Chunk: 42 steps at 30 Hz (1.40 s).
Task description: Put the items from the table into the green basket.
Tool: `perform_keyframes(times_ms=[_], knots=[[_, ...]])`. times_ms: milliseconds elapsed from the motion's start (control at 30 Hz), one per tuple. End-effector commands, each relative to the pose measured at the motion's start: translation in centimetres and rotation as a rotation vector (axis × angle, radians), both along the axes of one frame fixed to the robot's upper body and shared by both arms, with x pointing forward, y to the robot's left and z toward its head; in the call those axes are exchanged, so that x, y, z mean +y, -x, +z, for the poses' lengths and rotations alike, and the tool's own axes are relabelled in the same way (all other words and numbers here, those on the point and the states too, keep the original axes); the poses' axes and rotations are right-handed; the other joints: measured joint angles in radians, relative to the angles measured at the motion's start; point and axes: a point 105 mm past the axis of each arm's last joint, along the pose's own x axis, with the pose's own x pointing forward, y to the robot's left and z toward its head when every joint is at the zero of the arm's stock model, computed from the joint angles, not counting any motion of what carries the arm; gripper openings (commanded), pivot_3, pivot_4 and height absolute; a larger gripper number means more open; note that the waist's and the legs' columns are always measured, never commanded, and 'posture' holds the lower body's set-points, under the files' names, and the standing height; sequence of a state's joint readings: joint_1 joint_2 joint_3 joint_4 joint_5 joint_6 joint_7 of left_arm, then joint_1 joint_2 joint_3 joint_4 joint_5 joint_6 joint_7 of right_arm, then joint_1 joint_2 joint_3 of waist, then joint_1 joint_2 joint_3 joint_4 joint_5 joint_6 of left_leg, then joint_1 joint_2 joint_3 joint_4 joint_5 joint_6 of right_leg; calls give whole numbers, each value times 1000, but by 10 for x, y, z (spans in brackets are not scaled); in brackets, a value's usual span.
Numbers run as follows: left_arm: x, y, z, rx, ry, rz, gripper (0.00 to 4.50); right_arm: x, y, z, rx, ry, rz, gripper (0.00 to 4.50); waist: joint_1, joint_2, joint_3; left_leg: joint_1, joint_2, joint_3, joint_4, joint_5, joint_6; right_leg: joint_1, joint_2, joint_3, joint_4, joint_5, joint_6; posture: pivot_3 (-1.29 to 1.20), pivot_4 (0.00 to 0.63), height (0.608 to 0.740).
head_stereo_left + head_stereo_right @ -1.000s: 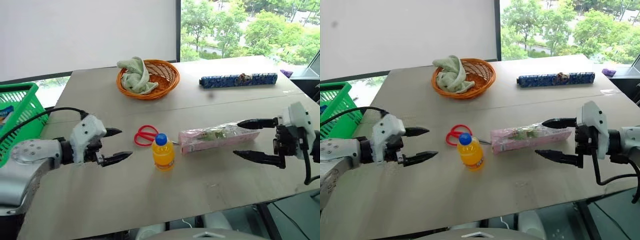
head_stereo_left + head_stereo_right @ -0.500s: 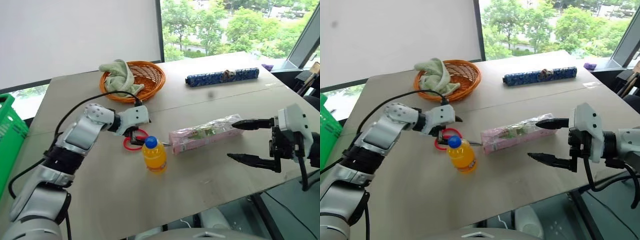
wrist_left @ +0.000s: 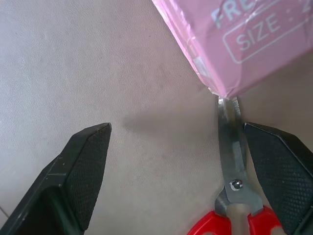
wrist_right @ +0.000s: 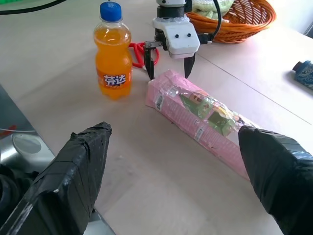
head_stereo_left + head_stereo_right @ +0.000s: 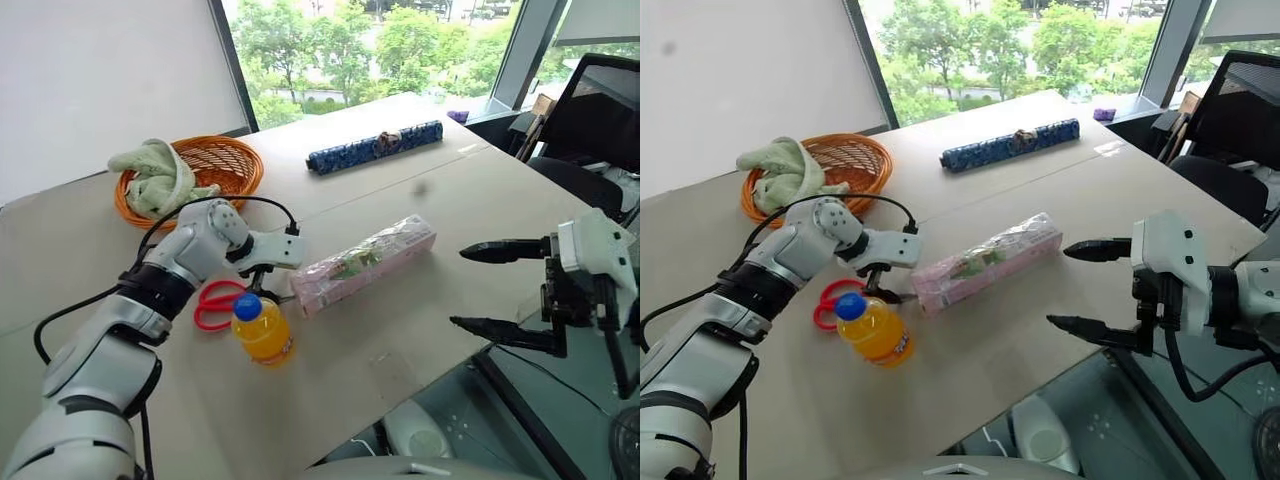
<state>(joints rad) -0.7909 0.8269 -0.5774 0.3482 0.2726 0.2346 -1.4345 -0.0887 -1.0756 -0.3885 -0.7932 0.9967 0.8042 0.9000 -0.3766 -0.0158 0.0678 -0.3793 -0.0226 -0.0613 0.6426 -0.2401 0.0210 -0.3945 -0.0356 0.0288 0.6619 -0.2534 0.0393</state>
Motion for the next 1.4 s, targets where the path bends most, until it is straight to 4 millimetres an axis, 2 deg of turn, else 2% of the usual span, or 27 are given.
perform_keyframes(times_ms=[33, 367, 600, 700, 933, 1067, 1200, 1400], knots=[[23, 3, -2, -13, -71, 75, 4456, 2, 1, 7, -22, 3, 19, 4500, -14, 0, 0, 0, 0, 0, 0, 0, 0, 0, 0, 0, 0, 0, 0, -434, 41, 740], [49, 18, 1, -10, -105, 159, 4456, 8, 2, 6, -28, -10, 45, 4500, -50, -1, 1, 1, 2, 1, -2, 0, 0, 0, 2, 1, 1, 0, 0, -411, 38, 740], [58, 26, 3, -9, -100, 183, 4456, 6, -13, 11, -75, -46, -6, 4500, -53, -1, 1, 2, 4, 2, -4, 0, 0, -1, 4, 2, 1, 0, 0, -401, 35, 740], [59, 30, 2, -5, -88, 193, 4456, 4, -26, 13, -88, -53, -25, 4500, -52, -1, 1, 3, 4, 3, -5, 0, 0, -2, 4, 4, 1, 0, 0, -406, 31, 740], [54, 39, -7, 11, -79, 187, 4456, 12, -48, 25, -95, -27, 127, 4500, -49, -1, 1, 4, 4, 5, -5, 0, 0, -2, 3, 5, 1, 0, 0, -374, 20, 740], [49, 46, -12, 30, -58, 180, 4456, 21, -48, 33, -111, -56, 199, 4500, -47, 0, 1, 3, 4, 4, -6, 0, 0, -2, 3, 5, 1, 0, 0, -356, 24, 740], [48, 50, -17, 32, -54, 188, 4456, 29, -39, 40, -133, -102, 268, 4500, -44, 0, 1, 3, 3, 3, -7, 0, 0, -2, 3, 5, 1, 0, 0, -346, 26, 740], [46, 52, -20, 31, -48, 196, 4456, 34, -35, 45, -138, -133, 299, 4500, -43, 0, 0, 3, 3, 3, -7, 0, 0, -2, 2, 5, 1, 0, 0, -344, 32, 740]])
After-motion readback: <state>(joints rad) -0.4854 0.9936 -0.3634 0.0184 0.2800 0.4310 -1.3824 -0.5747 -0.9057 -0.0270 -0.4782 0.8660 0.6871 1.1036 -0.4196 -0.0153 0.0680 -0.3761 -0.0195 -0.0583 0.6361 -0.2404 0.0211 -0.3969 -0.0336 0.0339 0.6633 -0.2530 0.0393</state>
